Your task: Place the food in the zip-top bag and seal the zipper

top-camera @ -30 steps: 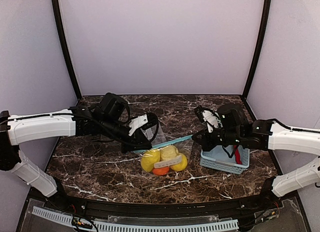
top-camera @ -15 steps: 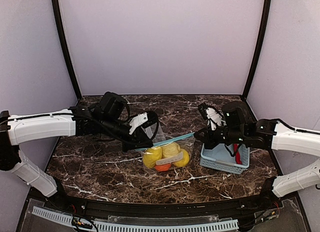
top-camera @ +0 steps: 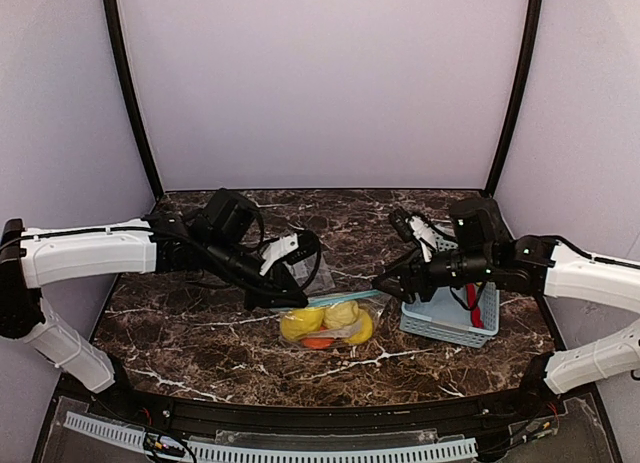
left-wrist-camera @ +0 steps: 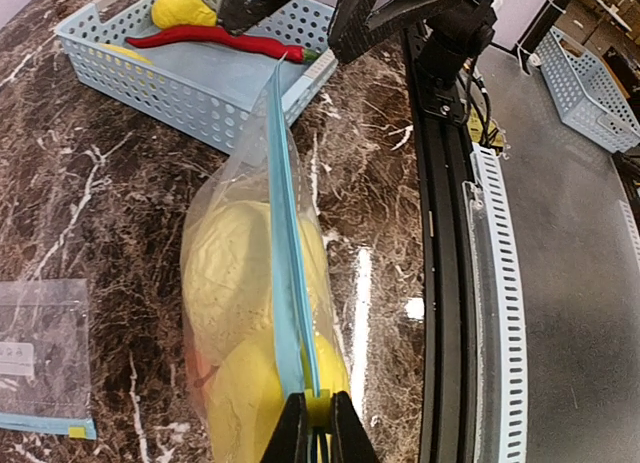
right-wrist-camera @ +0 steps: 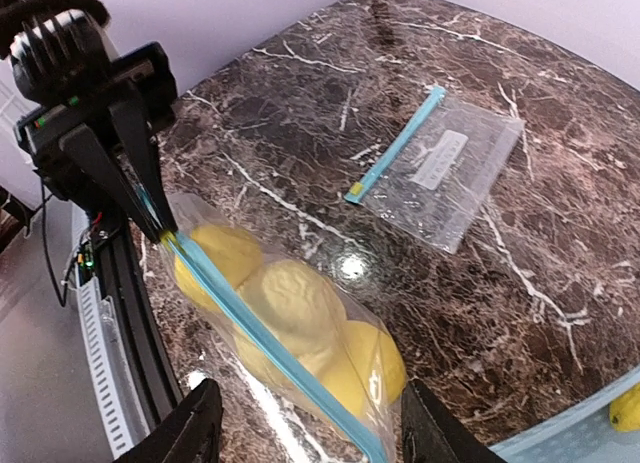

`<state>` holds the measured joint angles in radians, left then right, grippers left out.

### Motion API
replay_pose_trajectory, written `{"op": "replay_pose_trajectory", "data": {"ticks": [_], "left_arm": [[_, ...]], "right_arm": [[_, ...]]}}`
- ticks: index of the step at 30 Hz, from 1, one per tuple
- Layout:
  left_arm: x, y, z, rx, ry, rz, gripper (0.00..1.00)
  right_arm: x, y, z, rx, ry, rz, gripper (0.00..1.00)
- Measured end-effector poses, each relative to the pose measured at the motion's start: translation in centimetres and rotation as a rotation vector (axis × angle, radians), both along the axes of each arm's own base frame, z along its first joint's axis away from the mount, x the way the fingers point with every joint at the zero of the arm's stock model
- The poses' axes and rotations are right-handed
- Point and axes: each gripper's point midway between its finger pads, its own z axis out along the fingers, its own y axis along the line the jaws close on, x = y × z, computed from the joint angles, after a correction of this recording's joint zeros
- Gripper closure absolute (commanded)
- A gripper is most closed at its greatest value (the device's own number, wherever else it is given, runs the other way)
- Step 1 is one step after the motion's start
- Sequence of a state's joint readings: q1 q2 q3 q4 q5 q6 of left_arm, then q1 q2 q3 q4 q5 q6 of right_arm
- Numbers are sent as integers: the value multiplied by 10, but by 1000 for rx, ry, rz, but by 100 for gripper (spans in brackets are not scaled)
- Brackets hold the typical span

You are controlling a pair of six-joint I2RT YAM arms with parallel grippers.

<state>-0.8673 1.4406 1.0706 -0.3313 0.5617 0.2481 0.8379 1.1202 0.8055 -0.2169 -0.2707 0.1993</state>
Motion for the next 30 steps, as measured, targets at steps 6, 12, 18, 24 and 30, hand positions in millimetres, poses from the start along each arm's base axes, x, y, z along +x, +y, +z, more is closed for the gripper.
{"op": "replay_pose_trajectory", "data": {"ticks": [6, 12, 18, 24, 30], "left_arm": [[-16, -7, -2, -11, 54, -47, 99], [-17, -9, 1, -28, 74, -49, 99], [-17, -11, 3, -38, 79, -48, 99], [-18, -12, 3, -46, 87, -48, 99], [-17, -11, 4, -61, 109, -43, 99]], "right_arm": [[-19, 27, 14, 59, 4, 160, 32], [-30, 65, 7, 52, 31, 289, 37], [-40, 85, -9, 24, 63, 364, 41], [-45, 94, -23, 1, 91, 394, 41], [-43, 97, -23, -4, 92, 396, 53]]}}
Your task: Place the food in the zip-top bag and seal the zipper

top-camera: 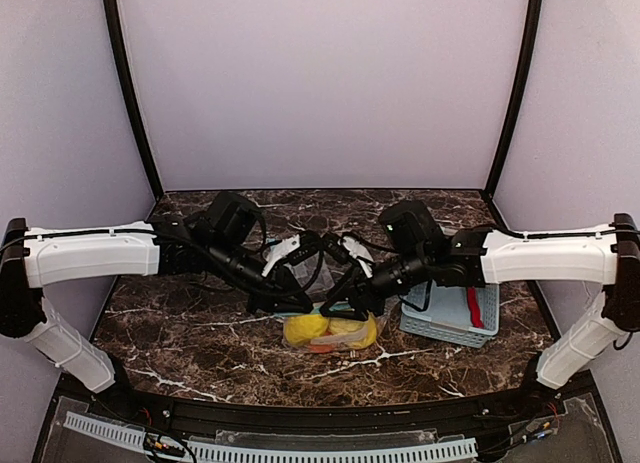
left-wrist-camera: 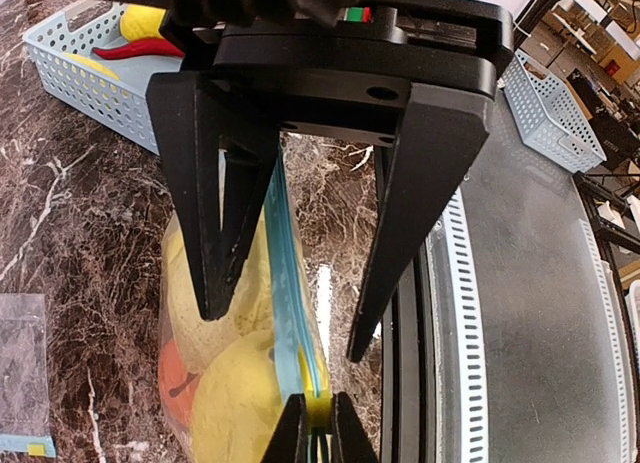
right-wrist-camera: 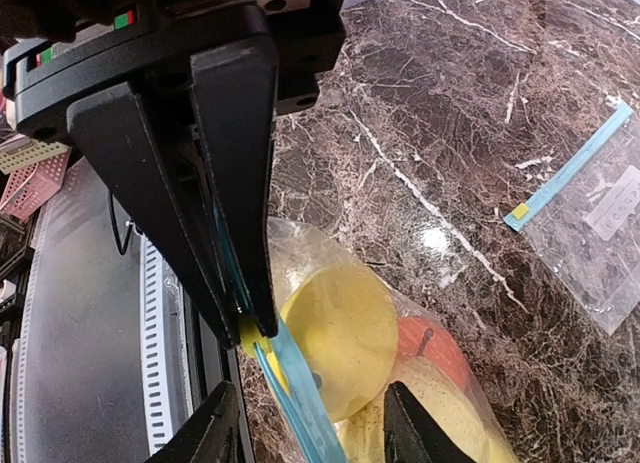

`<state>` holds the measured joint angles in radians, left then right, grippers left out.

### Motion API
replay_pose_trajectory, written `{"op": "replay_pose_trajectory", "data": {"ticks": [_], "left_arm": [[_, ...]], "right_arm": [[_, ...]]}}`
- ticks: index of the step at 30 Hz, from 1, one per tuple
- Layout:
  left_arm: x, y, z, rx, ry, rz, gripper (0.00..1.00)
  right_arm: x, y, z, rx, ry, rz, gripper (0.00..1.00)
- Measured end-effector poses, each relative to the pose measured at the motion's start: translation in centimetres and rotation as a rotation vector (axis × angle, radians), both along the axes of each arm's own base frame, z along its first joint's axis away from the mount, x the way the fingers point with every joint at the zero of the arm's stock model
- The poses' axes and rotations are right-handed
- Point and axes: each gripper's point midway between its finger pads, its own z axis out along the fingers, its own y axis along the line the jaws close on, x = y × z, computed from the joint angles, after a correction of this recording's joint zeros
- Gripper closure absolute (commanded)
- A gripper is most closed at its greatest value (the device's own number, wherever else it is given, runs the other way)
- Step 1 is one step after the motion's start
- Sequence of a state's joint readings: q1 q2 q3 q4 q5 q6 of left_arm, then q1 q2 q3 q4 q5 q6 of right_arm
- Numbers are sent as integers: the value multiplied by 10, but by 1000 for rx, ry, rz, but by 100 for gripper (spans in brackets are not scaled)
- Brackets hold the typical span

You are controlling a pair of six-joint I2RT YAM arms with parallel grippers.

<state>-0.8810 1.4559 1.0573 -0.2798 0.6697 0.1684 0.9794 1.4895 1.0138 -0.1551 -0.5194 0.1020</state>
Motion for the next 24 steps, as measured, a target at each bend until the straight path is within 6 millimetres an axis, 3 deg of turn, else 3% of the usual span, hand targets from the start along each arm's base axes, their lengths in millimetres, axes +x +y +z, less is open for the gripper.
{"op": "replay_pose_trajectory", "data": {"ticks": [7, 16, 18, 21, 24], "left_arm": [[3, -2, 5, -39, 22, 8, 99], [5, -2, 8, -61, 50, 14, 99], [7, -1, 7, -65, 53, 21, 99], [7, -1, 7, -67, 57, 20, 81], [7, -1, 8, -73, 59, 19, 70]], "right_arm": [[-1, 6, -4, -9, -5, 19, 54], [-5, 9, -2, -3, -10, 41, 100], [-7, 11, 1, 5, -14, 50, 100], [-7, 11, 1, 6, -12, 50, 100], [-7, 11, 1, 6, -11, 51, 100]]}}
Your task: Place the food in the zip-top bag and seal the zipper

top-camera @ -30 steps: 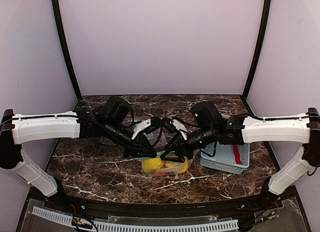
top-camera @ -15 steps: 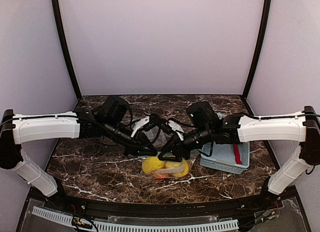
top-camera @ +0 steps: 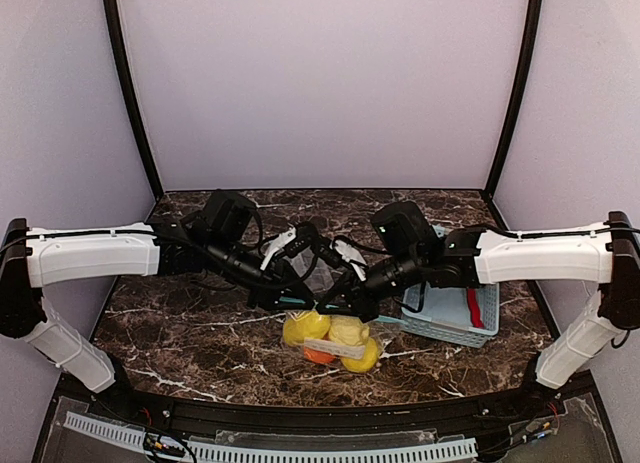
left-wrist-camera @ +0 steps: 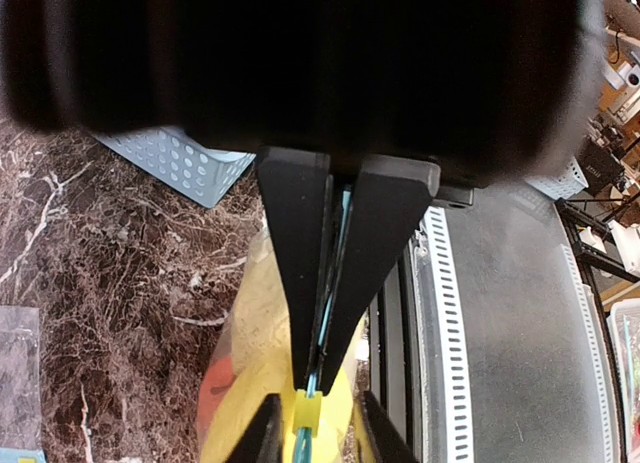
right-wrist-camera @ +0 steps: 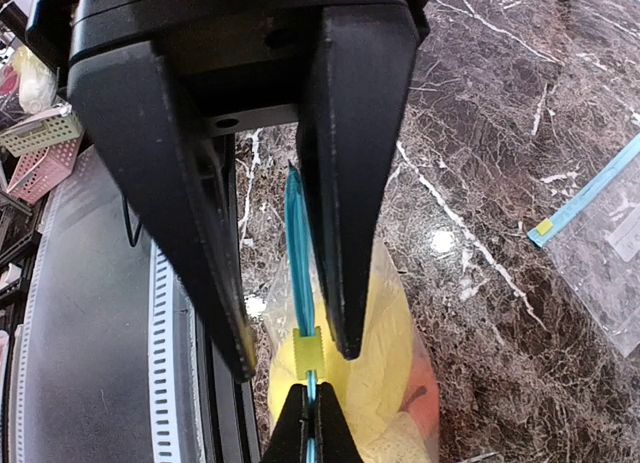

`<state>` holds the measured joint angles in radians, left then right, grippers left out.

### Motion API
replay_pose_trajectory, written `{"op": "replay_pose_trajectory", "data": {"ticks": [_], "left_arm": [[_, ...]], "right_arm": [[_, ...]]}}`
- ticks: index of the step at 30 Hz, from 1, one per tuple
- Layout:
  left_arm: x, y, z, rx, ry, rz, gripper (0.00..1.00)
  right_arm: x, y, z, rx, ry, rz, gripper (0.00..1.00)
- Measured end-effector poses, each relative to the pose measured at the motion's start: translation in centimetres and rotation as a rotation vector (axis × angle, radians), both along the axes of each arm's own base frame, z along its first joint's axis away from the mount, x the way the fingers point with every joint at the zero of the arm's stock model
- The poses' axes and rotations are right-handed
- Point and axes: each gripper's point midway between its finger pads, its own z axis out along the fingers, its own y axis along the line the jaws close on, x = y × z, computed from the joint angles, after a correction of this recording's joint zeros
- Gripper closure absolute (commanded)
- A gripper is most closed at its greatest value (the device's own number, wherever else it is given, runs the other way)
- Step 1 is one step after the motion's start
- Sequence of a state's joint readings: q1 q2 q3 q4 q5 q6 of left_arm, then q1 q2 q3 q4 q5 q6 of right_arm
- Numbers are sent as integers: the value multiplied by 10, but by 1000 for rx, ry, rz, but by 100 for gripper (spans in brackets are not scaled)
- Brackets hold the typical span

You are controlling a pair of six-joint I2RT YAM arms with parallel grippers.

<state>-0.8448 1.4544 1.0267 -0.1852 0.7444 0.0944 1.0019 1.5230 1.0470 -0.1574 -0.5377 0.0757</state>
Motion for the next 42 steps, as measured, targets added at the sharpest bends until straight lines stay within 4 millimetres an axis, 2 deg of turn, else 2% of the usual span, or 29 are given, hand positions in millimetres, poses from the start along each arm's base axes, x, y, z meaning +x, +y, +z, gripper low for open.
{"op": "replay_pose_trajectory", "data": {"ticks": [3, 5, 11, 18, 19, 22, 26, 28, 33, 37, 42], "left_arm": [[0, 0, 0, -3, 0, -1, 55], [0, -1, 1, -6, -1, -5, 52], [-1, -1, 1, -6, -1, -6, 52], [2, -1, -3, 6, -10, 0, 72], [3, -1, -5, 8, -10, 0, 71], [3, -1, -7, 12, -8, -1, 59], [3, -3, -7, 6, 5, -1, 56], [2, -4, -5, -1, 7, -5, 59], [2, -6, -4, -11, 16, -9, 83], [1, -7, -4, -18, 24, -13, 96], [0, -8, -4, -20, 36, -16, 99]], "right_arm": [[0, 0, 0, 1, -1, 0, 100], [-1, 0, 1, 3, 0, 2, 100], [-3, 0, 1, 8, 7, 13, 100], [-4, 0, 1, 10, 13, 18, 100], [-4, 0, 0, 8, 16, 16, 100], [-5, -2, -2, 5, 21, 15, 100], [-6, -4, -1, 11, 22, 10, 100], [-7, -5, 1, 17, 18, 9, 100], [-7, -5, 3, 24, 21, 6, 100], [-6, -5, 2, 22, 24, 1, 100], [-5, -6, 1, 20, 16, -10, 100]]}}
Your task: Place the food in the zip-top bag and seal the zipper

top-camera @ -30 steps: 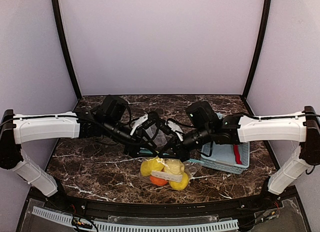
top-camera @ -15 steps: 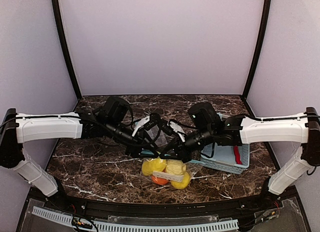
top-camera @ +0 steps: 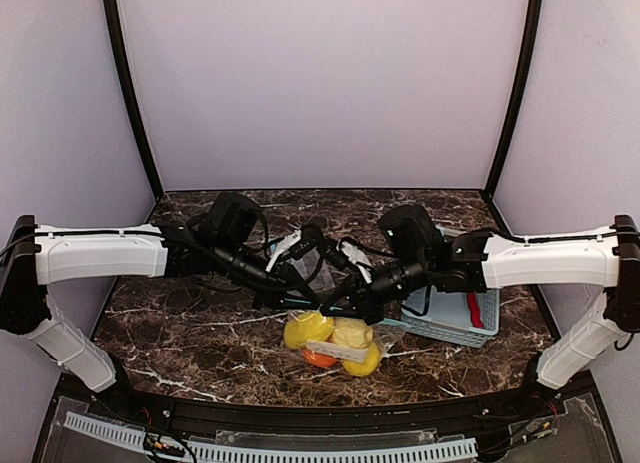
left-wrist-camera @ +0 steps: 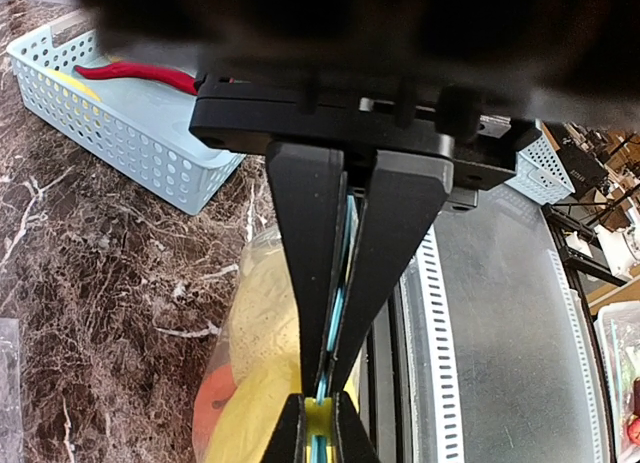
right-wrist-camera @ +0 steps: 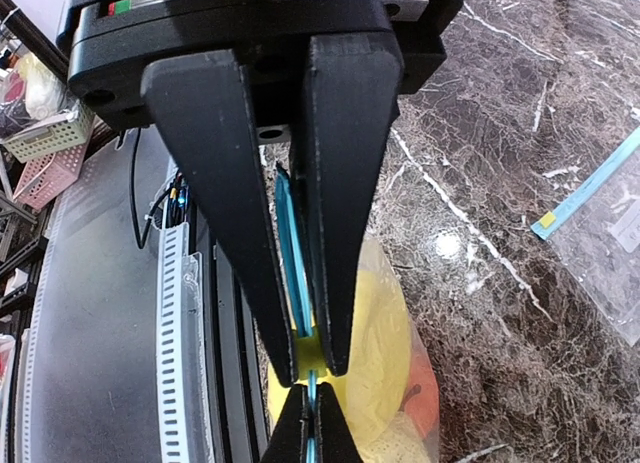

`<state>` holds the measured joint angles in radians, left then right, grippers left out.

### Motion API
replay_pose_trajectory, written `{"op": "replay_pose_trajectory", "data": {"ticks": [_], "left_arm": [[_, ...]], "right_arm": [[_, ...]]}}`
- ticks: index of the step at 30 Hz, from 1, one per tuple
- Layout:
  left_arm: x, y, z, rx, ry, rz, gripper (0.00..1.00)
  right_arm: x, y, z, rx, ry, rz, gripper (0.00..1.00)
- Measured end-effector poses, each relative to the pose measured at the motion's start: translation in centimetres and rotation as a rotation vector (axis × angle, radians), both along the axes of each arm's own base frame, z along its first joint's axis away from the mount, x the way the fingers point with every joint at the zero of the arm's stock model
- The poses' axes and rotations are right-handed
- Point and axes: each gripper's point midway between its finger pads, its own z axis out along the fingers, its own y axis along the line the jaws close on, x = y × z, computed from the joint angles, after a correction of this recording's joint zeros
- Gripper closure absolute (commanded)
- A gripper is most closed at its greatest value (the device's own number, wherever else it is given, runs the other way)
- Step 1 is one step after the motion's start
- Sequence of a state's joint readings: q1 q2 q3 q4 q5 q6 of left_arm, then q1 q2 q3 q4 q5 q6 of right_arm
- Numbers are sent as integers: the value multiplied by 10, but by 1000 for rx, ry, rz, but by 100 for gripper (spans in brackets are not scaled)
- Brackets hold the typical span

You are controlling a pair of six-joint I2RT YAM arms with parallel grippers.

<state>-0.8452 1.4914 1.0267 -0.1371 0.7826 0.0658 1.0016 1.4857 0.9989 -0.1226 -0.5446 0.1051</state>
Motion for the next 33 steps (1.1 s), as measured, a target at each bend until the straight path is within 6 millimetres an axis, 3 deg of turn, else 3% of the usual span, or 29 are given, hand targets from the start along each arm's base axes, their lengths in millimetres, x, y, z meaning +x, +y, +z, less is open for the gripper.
{"op": "replay_pose_trajectory", "data": {"ticks": [20, 33], "left_arm": [[3, -3, 3, -18, -49, -6, 99], [8, 0, 4, -17, -71, 5, 99]], "right_arm": [[4, -33, 6, -18, -56, -76, 100], [8, -39, 7, -22, -60, -97, 100]]}}
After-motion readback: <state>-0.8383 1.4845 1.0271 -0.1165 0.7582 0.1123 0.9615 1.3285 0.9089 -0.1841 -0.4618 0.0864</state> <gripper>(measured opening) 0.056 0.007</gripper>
